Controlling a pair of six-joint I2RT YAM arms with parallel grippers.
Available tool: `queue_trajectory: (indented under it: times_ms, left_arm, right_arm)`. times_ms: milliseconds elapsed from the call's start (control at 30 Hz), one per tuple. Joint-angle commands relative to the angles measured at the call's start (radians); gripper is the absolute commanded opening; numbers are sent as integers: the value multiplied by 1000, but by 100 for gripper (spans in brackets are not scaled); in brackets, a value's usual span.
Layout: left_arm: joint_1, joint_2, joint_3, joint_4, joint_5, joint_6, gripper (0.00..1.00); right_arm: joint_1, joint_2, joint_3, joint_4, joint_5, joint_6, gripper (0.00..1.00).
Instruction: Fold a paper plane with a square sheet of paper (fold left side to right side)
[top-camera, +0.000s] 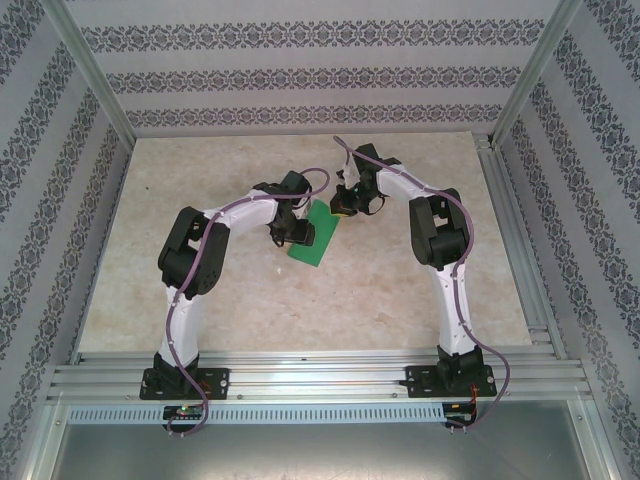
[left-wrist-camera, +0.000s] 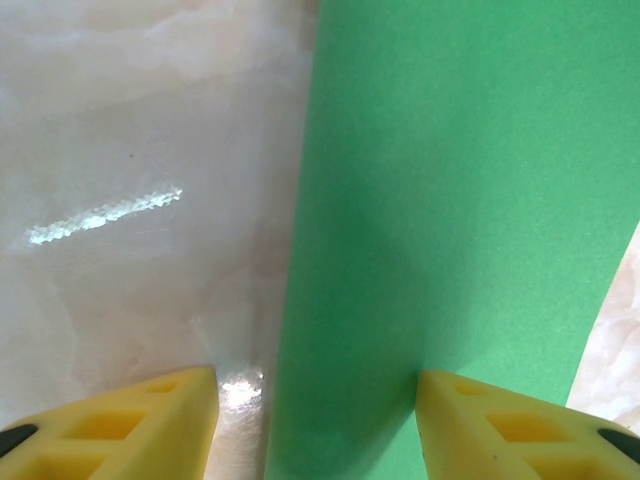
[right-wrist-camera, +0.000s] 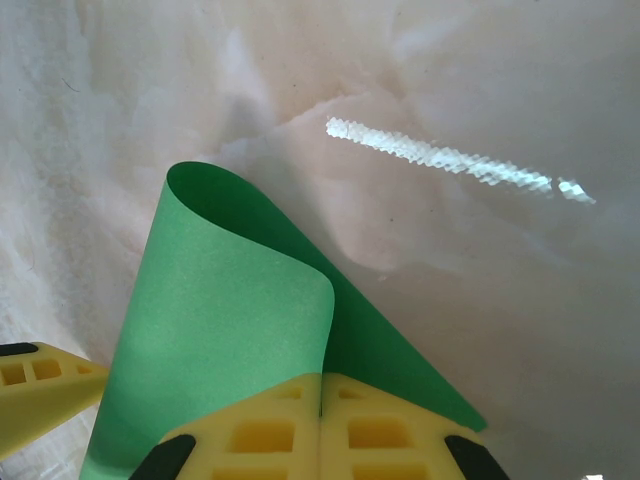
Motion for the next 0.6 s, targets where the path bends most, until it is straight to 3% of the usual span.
queue_trajectory:
  times_ms: [0,567]
  left_arm:
    - [-50,77,-11,-33,43,-10,56]
    - [-75,105,-5,-65,-10,-10,57]
  right_arm:
    - [-9,-16,17,-8,15,-27,6]
    - [-9,-11,22,-16,21,-27,6]
